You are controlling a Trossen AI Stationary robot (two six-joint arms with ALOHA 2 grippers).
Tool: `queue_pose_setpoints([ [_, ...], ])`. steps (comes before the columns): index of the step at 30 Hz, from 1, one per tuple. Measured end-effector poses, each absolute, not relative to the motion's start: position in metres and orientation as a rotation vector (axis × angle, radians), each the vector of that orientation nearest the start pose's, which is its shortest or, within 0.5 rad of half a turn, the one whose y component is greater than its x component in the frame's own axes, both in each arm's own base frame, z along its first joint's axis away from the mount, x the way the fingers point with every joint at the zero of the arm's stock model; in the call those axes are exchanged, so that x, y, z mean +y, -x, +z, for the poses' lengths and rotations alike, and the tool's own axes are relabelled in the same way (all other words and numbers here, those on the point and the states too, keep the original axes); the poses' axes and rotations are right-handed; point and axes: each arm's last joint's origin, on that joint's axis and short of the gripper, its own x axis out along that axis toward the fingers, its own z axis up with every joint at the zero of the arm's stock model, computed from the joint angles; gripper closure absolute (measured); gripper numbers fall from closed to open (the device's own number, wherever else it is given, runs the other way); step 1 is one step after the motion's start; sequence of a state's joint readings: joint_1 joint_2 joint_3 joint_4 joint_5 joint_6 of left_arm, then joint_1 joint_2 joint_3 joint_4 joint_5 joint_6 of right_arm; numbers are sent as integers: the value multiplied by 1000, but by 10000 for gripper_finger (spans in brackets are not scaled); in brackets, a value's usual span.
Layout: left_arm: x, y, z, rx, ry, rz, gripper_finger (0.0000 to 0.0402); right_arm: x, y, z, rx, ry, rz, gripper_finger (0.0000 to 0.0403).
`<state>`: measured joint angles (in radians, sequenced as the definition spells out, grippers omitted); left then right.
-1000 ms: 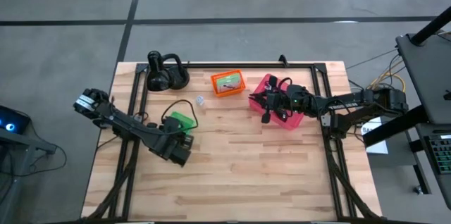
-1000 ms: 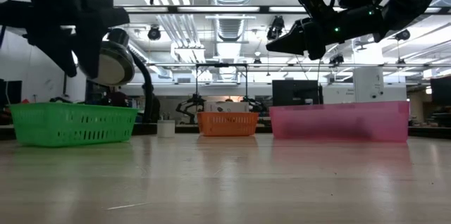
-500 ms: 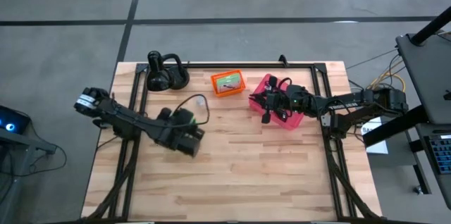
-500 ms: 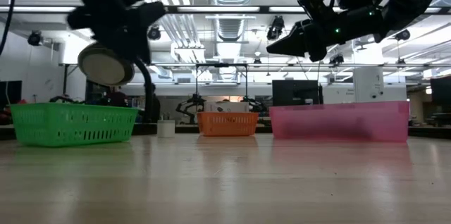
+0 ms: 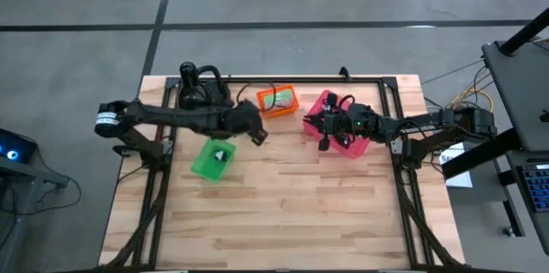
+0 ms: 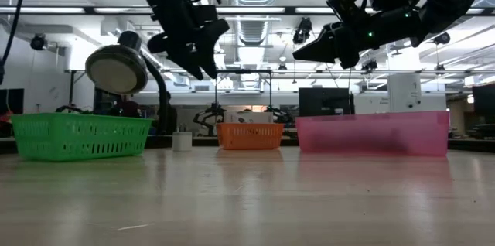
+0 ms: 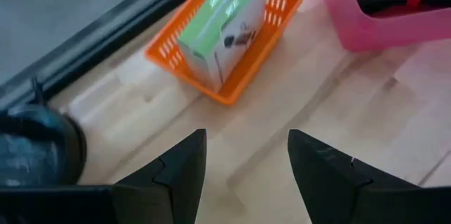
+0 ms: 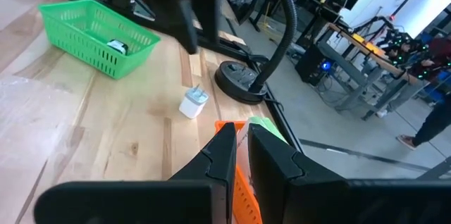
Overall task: Pick and place items into bin
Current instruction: Put the white charger adapter into the green basket
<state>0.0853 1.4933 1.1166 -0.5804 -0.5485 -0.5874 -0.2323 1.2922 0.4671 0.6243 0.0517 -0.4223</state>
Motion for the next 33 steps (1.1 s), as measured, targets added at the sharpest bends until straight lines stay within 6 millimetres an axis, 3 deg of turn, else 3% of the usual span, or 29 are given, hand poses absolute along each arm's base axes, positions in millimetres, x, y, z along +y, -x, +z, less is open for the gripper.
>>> queue_pose_setpoints([
  [9,77,-293,255,793,324,861,216,-60,-245,199,256,400,-237,374],
  [22,96,-294,222,940,327,926,216,-60,-245,199,252,397,-238,374],
  [33,98,-300,198,1027,320,935,216,-60,-245,198,262,396,-236,374],
])
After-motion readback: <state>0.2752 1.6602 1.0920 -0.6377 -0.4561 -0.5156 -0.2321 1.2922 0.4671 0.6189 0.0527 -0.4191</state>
